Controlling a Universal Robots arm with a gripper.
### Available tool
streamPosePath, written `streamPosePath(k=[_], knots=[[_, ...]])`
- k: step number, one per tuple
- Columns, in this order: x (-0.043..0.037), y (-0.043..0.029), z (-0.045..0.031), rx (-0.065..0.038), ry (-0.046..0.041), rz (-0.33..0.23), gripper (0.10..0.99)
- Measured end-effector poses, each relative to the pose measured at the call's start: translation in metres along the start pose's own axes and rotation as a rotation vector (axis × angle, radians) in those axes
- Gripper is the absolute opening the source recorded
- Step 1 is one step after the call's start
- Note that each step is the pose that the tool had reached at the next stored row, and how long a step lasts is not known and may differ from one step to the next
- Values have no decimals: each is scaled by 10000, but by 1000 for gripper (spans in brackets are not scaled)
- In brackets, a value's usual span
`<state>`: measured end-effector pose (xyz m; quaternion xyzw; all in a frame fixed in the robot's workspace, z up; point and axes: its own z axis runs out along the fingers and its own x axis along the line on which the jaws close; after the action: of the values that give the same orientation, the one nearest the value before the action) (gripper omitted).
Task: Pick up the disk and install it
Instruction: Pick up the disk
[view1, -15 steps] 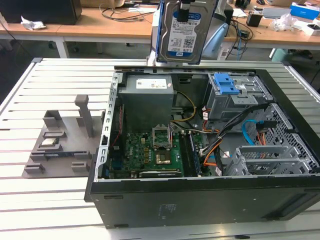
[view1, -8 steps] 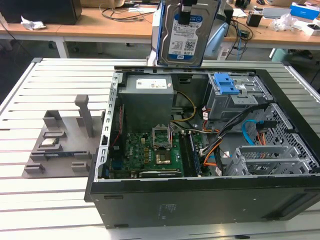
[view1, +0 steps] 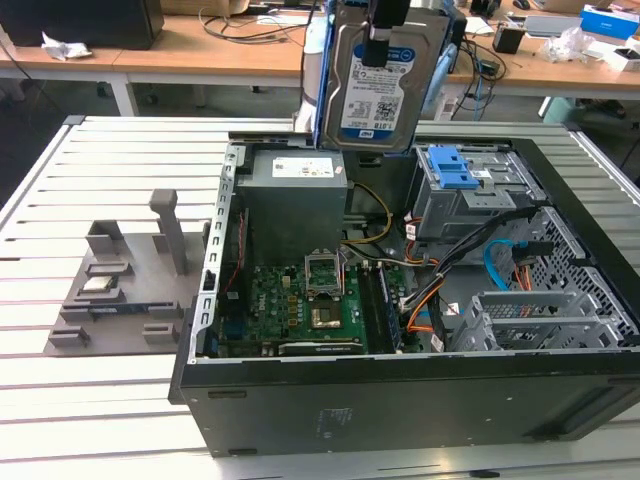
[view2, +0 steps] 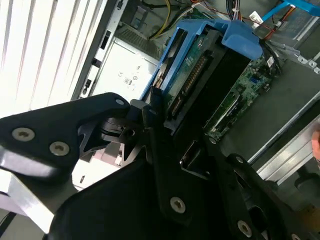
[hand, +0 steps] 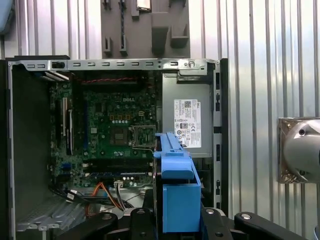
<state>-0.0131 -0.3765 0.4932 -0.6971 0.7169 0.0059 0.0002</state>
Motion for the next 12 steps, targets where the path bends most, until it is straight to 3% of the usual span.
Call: streamPosePath(k=[12], knots=[[629, -18, -2, 3, 98, 1, 361]])
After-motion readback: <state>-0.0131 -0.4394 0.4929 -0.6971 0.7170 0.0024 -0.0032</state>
